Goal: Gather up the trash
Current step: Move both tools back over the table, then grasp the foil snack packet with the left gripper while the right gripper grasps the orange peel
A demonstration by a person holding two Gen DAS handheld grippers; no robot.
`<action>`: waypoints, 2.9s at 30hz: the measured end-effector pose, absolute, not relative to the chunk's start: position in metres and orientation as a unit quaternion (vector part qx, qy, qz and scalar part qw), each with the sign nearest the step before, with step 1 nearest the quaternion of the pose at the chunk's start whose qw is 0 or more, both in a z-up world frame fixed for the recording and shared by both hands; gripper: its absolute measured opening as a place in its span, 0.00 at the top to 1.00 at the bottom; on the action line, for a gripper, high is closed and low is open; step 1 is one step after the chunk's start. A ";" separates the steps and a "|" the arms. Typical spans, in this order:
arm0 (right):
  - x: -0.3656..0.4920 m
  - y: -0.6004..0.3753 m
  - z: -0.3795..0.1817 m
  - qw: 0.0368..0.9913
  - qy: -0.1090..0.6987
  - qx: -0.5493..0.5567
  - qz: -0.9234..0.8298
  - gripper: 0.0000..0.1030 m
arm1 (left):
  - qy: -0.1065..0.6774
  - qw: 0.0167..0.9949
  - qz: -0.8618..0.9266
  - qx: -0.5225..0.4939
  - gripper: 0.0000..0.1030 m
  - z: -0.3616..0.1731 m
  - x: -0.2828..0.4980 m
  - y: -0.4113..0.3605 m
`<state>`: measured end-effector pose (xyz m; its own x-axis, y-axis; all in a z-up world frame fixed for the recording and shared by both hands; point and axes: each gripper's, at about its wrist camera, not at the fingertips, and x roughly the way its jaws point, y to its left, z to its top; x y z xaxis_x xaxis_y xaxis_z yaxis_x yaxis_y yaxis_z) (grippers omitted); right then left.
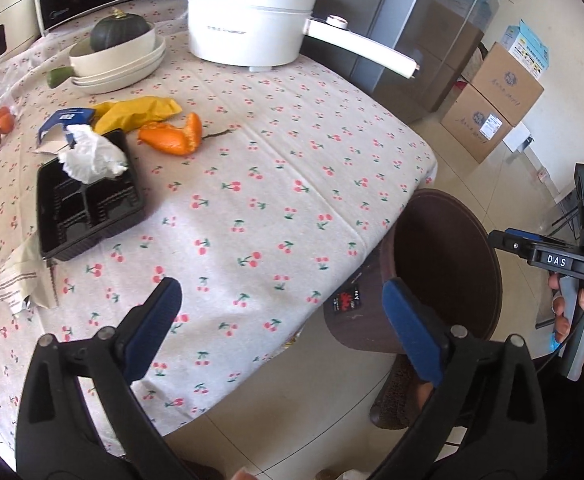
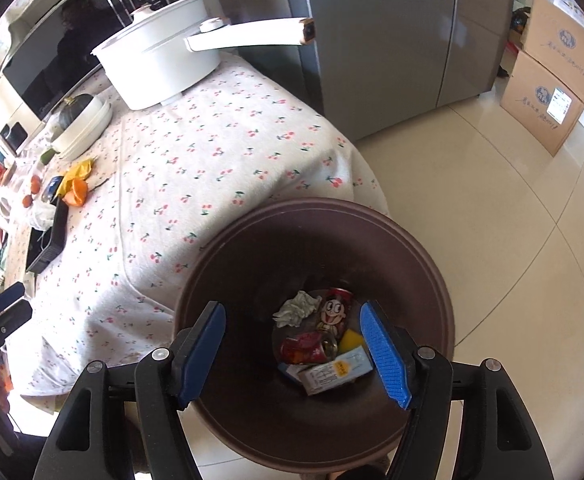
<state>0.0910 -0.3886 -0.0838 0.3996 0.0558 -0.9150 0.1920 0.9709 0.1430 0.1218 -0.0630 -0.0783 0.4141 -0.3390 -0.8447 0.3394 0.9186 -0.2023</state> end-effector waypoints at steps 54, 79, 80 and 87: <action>0.214 -0.160 -0.104 0.816 0.569 -0.042 0.089 0.15 | 0.562 0.826 0.005 -0.049 0.22 -0.149 0.197 0.136; 0.304 -0.112 -0.141 0.840 0.530 -0.028 0.117 0.17 | 0.564 0.822 -0.008 -0.080 0.19 -0.122 0.184 0.166; 0.306 -0.110 -0.141 0.842 0.525 -0.032 0.119 0.17 | 0.562 0.824 -0.005 -0.072 0.18 -0.122 0.185 0.165; 0.309 -0.103 -0.143 0.836 0.525 -0.038 0.153 0.18 | 0.550 0.820 -0.094 0.123 0.14 -0.098 0.206 0.151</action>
